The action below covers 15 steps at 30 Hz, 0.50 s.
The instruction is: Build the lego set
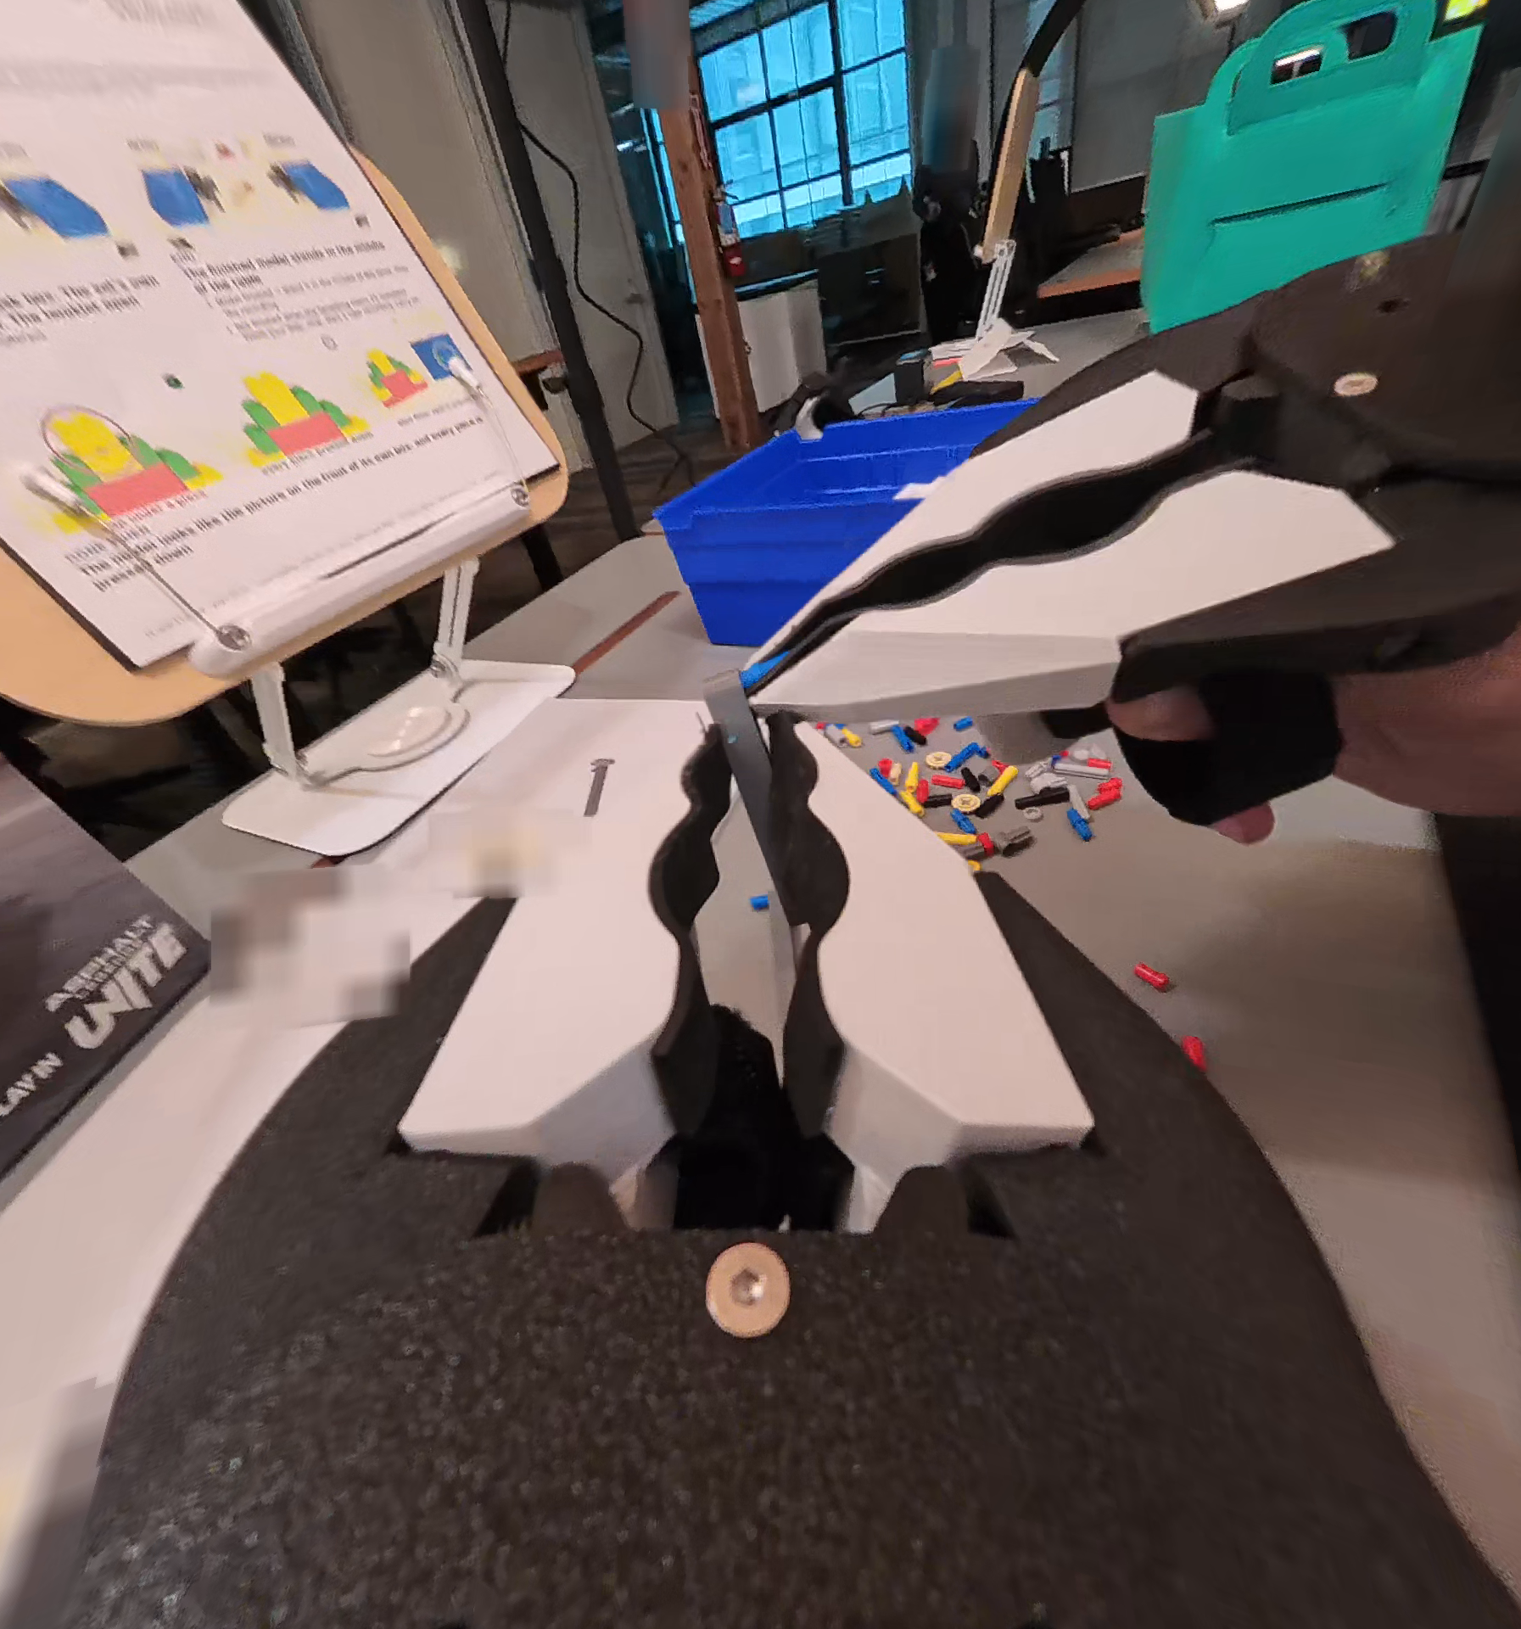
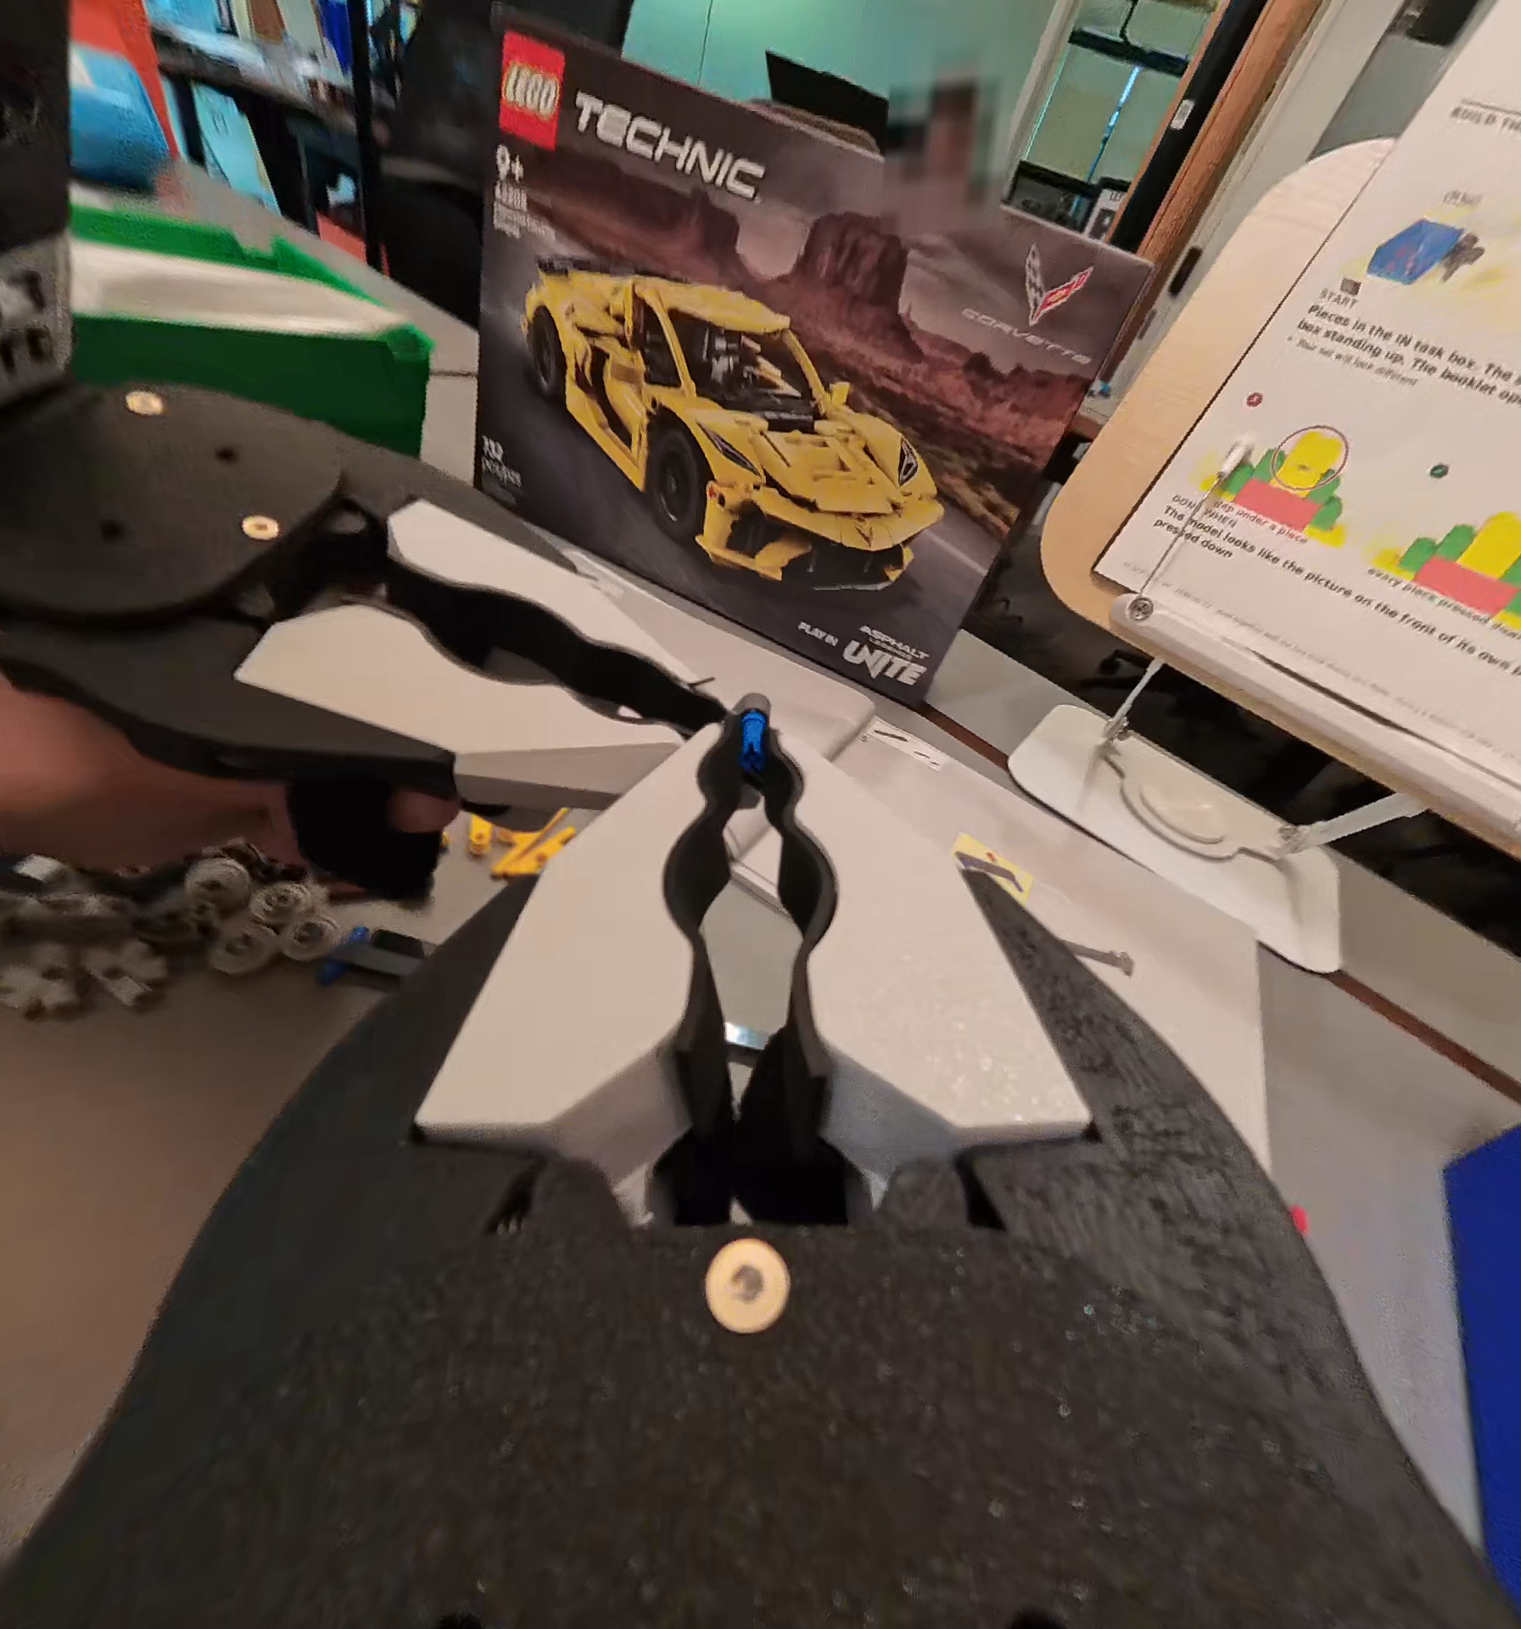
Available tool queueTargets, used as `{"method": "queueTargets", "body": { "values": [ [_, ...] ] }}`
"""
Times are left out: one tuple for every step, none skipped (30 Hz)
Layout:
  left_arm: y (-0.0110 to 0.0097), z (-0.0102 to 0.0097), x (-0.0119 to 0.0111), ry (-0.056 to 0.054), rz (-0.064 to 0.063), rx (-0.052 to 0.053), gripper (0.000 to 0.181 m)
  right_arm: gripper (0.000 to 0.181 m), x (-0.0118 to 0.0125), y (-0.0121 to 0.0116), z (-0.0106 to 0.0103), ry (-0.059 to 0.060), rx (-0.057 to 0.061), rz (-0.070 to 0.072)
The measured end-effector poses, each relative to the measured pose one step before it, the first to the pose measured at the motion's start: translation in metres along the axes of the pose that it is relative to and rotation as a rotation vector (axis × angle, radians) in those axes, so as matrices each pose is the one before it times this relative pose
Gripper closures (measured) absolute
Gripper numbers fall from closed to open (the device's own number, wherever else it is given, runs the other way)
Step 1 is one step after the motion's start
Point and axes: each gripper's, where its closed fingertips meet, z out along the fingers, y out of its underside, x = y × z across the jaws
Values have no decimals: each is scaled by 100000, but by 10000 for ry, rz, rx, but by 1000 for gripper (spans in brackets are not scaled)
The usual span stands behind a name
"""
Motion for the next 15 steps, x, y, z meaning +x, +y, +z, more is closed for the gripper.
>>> {"method": "queueTargets", "body": {
  "values": [
    [-220,-61,-8,-91,183,38,174,178,-16,-194,-88,-17,75,225],
    [-110,-76,-18,-102,269,17,174,178,-82,-110,-43,-65,-8,283],
    [-59,-89,-25,-62,223,30,174,178,-107,-65,-8,-178,14,471],
    [-65,-59,-31,6,24,34,174,178,-71,-86,36,-212,95,581],
    [-5,17,-38,19,-85,5,174,178,18,0,59,-174,87,589],
    [77,64,-27,-3,-52,-11,174,178,43,69,53,-79,17,428],
    [144,92,16,61,-136,-36,174,178,82,140,38,47,-57,103],
    [257,153,74,240,-402,-73,174,178,186,252,38,122,-148,-182],
    [193,132,72,347,-621,-18,174,177,139,200,31,82,-101,-165],
    [-49,36,70,358,-607,106,174,177,23,-61,-65,-27,65,-48],
    [-197,-57,113,324,-416,134,174,176,-53,-166,-204,-131,106,31],
    [-143,-83,-48,139,-249,63,175,168,-192,-196,-291,-261,130,32],
    [-23,-100,-125,66,-129,-1,175,160,-176,-204,-251,-323,97,181],
    [62,-100,-27,141,-122,-30,175,154,-423,-178,-214,-563,80,304],
    [-33,-105,185,260,-163,29,175,148,-467,-116,-150,-659,59,403]
  ]
}}
